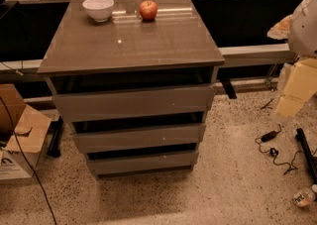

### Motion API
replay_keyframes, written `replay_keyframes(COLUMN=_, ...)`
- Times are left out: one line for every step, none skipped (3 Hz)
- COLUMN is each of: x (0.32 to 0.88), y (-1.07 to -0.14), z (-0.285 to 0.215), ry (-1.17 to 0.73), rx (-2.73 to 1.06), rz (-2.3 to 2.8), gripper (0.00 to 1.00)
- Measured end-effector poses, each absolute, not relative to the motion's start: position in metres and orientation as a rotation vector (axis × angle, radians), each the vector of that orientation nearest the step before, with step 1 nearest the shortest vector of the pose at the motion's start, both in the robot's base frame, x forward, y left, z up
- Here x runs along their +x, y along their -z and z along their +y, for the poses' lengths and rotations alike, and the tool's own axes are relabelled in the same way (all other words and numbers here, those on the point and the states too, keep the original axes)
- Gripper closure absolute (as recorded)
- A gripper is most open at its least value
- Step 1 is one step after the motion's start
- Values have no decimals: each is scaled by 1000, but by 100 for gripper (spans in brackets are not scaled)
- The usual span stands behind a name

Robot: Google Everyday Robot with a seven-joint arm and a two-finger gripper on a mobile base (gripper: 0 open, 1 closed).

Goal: Open top drawer

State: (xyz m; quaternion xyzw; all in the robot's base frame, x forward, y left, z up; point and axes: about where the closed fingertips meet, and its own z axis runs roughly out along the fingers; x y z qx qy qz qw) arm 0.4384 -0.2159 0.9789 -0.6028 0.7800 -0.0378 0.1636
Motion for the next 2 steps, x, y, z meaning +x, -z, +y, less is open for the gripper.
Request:
replay_keyframes(x=439, y=-979, z=-212, ry=109, rx=-1699, rz=2219, gripper=0)
replay_keyframes(x=448, y=-960, z=-186, ry=42, rx=-1668, rz=2187, gripper=0)
